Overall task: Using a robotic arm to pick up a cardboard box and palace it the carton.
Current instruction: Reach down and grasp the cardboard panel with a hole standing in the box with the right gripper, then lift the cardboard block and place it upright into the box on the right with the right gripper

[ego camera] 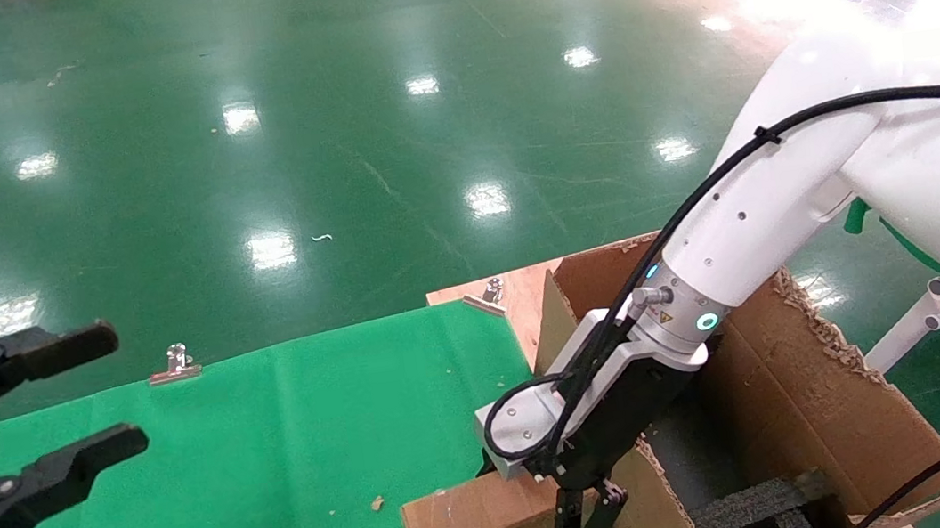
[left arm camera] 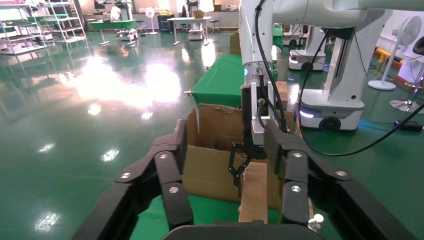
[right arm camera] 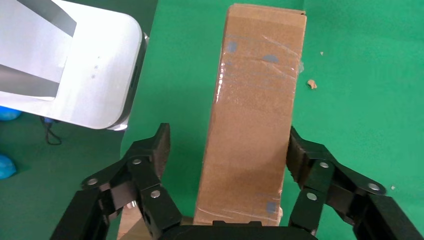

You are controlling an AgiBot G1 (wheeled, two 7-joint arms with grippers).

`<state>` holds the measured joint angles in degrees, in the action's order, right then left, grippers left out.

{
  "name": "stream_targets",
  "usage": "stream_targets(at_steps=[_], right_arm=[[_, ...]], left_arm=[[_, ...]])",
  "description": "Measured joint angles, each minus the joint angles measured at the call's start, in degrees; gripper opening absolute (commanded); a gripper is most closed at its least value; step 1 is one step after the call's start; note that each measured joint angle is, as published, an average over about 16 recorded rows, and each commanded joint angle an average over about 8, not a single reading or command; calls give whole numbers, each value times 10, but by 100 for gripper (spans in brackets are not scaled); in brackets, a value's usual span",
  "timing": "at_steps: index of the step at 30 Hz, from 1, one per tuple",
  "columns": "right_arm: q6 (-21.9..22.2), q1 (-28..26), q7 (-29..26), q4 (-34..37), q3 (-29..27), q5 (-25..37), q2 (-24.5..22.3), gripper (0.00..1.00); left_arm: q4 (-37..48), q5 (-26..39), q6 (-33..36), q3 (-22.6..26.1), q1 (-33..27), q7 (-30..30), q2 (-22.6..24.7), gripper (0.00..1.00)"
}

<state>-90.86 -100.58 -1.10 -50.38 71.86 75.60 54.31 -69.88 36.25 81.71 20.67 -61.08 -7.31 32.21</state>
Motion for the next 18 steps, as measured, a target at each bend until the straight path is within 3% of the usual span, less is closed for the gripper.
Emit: stream_targets(at_steps=[18], right_arm=[[0, 2, -1, -2, -4, 1, -1, 0]], left_arm=[[0, 0, 0, 0, 0, 0, 0, 100]])
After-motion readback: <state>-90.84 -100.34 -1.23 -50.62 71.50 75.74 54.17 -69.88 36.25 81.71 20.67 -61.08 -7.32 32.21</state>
